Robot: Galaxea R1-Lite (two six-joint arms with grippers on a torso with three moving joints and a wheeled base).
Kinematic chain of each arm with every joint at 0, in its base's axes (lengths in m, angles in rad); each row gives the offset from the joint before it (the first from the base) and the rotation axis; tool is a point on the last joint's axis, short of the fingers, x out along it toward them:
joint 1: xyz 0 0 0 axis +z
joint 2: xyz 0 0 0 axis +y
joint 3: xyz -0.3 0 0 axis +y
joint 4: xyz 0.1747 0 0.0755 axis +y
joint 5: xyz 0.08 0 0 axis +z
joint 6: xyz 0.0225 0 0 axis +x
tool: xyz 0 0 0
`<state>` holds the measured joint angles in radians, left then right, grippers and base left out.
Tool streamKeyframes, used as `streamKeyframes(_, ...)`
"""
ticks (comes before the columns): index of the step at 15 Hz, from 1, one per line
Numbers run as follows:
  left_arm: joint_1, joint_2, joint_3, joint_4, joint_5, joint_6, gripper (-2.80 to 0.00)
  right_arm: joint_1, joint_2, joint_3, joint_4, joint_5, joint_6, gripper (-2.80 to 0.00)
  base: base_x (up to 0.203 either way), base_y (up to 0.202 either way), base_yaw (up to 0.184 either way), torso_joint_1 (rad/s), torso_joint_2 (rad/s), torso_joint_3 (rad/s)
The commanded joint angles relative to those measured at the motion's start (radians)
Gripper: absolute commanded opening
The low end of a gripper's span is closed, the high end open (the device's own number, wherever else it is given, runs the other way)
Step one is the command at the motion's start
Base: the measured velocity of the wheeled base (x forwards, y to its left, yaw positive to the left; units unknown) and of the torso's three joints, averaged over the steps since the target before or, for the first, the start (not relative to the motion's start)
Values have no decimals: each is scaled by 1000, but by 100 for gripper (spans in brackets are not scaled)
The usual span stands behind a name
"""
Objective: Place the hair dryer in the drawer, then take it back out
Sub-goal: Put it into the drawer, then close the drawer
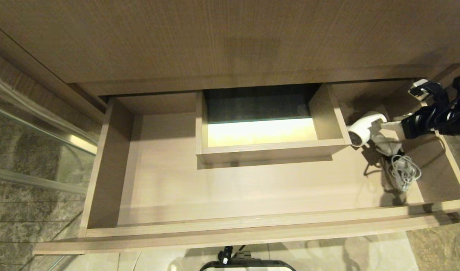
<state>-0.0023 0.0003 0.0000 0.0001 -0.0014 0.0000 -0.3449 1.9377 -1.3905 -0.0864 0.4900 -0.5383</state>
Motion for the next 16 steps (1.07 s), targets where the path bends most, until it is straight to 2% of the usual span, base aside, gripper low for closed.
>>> streamKeyframes(1,0,0,1,0,0,0,-280,-2,-10,4,3,3,0,0,0,0,0,0,0,0)
streamKeyframes(6,0,0,0,0,0,0,-280,-3,-194,83,74,28,40,0,0,0,0,0,0,0)
streamKeyframes(7,-1,0,0,0,0,0,-280,-4,-259,111,96,29,48,-280,0,0,0,0,0,0)
streamKeyframes(12,-1,0,0,0,0,0,-280,-3,-605,351,260,-14,58,-280,0,0,0,0,0,0)
streamKeyframes(14,-1,0,0,0,0,0,-280,-5,-720,468,307,-97,58,-280,0,0,0,0,0,0)
streamKeyframes(16,-1,0,2,0,0,-2,-280,-12,-814,589,385,-235,57,-280,0,0,0,0,0,0)
